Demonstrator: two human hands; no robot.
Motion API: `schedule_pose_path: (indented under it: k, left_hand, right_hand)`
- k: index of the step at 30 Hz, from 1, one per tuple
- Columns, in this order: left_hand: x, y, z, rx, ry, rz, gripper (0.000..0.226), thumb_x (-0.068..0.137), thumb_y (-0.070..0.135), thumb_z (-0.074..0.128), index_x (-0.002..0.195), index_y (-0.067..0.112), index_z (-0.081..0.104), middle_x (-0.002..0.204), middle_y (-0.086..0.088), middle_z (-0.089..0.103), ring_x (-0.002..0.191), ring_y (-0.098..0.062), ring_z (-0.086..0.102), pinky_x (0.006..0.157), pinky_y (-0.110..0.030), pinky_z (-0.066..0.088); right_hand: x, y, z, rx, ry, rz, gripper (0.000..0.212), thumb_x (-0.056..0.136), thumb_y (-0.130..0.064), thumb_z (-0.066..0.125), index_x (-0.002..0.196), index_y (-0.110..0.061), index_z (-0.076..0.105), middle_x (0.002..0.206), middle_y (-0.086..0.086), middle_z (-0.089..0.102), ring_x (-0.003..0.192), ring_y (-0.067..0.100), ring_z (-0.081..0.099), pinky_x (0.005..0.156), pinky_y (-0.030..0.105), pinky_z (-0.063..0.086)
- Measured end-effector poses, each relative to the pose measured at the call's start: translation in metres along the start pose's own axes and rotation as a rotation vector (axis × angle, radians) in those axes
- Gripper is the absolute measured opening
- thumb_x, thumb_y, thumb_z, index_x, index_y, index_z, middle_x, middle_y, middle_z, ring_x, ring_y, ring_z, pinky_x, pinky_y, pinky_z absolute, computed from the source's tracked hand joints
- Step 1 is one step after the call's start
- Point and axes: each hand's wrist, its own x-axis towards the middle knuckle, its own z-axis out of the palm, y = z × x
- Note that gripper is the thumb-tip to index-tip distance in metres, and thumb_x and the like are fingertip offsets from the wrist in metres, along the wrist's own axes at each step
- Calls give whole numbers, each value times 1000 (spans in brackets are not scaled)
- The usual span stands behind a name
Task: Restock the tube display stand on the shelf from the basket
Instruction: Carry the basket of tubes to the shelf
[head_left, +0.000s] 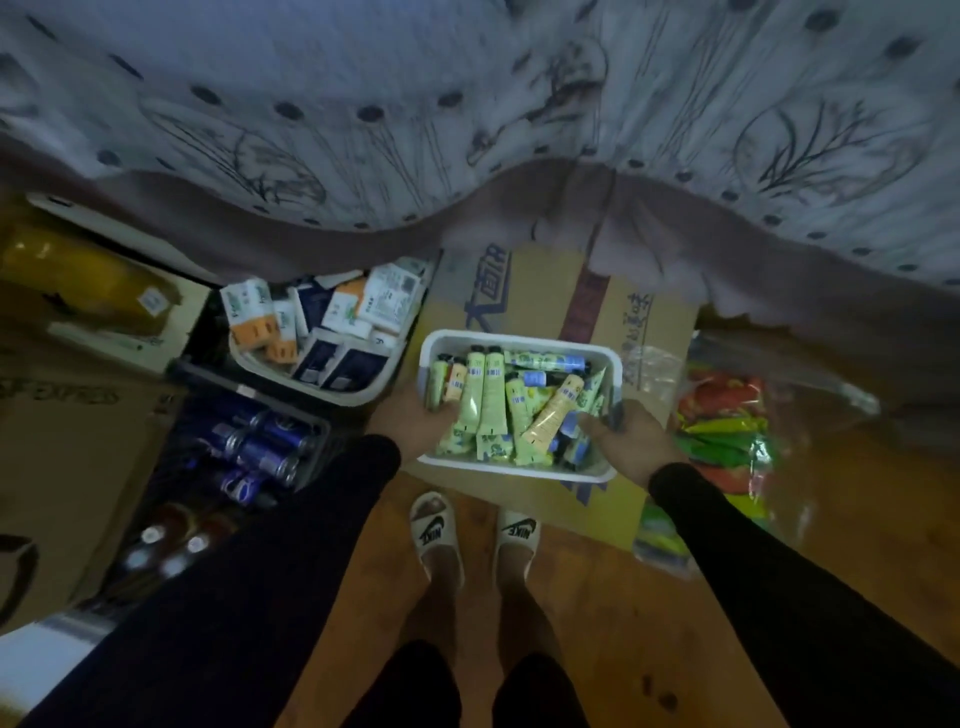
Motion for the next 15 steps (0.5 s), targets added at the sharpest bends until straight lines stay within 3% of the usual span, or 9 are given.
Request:
schedule_pose_path:
  k: [2,5,8,10,13,15]
  left_hand:
    - [-29,0,-19,-14,31,0,24,97,44,54,97,23,42,95,4,51,78,-12,51,69,-28,38]
    - [-75,0,-52,5,120,3,33,95,50,54,84,23,38,77,3,44,67,-13,46,57,-29,36]
    - [-125,-1,-81,6,204,9,39,93,56,52,99,19,46,89,-6,54,77,-23,53,66,-37,44]
    - [-159,-5,-96,0,287,31,29,94,55,52,93,27,49,102,-14,60,86,-30,59,72,-43,48]
    - [-209,-13,-109,-48,446,-8,44,90,61,54,106,20,52,96,-7,61,84,-25,60,76,-41,52]
    - [-244,-23,-109,-112,529,-50,47,89,61,55,104,17,49,89,-2,57,77,-19,57,69,-37,50]
  right_hand:
    - [-28,-20,-5,30,0,-32,40,94,-43,57,77,-13,36,68,3,35,61,20,38,56,32,31]
    - [-68,-57,-15,54,-5,-138,39,95,-38,57,73,-15,34,66,3,33,59,21,36,56,32,30]
    - [-103,-91,-23,33,-23,-211,40,91,-47,60,79,-14,40,68,4,41,60,21,45,56,31,39]
    - [-124,-111,-28,44,-37,-291,42,87,-53,61,84,-14,46,72,0,50,62,16,52,61,32,47]
    - [-159,-144,-33,25,-96,-389,34,90,-47,61,89,-15,53,81,6,62,71,16,59,64,30,50]
    - [-181,-159,-32,-17,-178,-462,34,90,-47,62,99,-14,56,91,5,68,77,15,65,68,30,53]
